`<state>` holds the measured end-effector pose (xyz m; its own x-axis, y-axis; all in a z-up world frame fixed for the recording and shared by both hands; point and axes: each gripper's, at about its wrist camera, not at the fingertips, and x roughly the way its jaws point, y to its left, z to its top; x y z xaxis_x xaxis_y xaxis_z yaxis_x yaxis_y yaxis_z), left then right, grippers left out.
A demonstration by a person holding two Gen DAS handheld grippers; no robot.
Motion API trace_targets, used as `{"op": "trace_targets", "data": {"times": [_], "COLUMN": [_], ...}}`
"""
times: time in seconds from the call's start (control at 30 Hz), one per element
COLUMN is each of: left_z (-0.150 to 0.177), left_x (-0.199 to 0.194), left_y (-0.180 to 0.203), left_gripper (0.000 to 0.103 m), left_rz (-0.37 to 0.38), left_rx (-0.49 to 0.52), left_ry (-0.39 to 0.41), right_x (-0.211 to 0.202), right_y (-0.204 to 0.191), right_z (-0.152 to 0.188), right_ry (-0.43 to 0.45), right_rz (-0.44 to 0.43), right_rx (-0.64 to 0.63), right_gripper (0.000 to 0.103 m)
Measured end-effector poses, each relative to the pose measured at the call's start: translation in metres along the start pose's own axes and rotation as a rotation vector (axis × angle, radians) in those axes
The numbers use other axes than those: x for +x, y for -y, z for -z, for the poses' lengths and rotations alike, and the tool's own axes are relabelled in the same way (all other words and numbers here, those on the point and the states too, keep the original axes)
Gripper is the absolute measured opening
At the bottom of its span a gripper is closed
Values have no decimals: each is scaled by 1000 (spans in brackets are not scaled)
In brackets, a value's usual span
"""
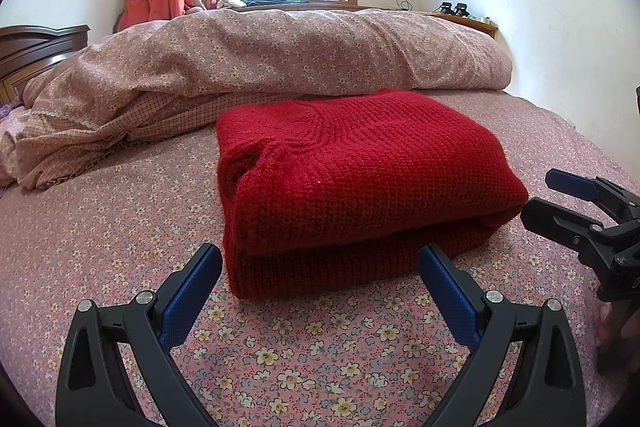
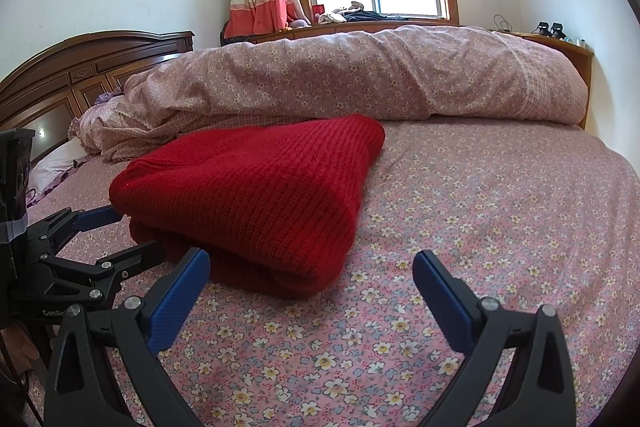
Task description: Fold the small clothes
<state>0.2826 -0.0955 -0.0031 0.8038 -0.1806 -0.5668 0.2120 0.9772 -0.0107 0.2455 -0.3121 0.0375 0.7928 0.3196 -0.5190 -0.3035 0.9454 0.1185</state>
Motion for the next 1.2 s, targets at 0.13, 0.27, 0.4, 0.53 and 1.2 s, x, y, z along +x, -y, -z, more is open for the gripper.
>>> {"op": "trace_targets", "data": {"times": [0.13,0.27,0.4,0.53,1.2], "left_z": [0,1,1,1,1], "left_x": [0,0,0,0,0], "left_y": [-1,-1,-1,-1,-1], "left_gripper": [95,95,95,95,95], "left_rz": [-2,-1,-2,-3,-2], "left_rx": [0,-1,0,0,1], "left_ry": [3,3,2,2,3], "right_x": [0,-1,1,1,3], "right_y": [0,0,0,0,0], "right_z": [0,0,2,2,5], "right_ry": [1,-1,-3,-4,-10], "right_rz": [0,1,-2,-2,-5], "right_rx": [0,0,-2,-3,-5], "right_gripper": [103,103,103,103,103]}}
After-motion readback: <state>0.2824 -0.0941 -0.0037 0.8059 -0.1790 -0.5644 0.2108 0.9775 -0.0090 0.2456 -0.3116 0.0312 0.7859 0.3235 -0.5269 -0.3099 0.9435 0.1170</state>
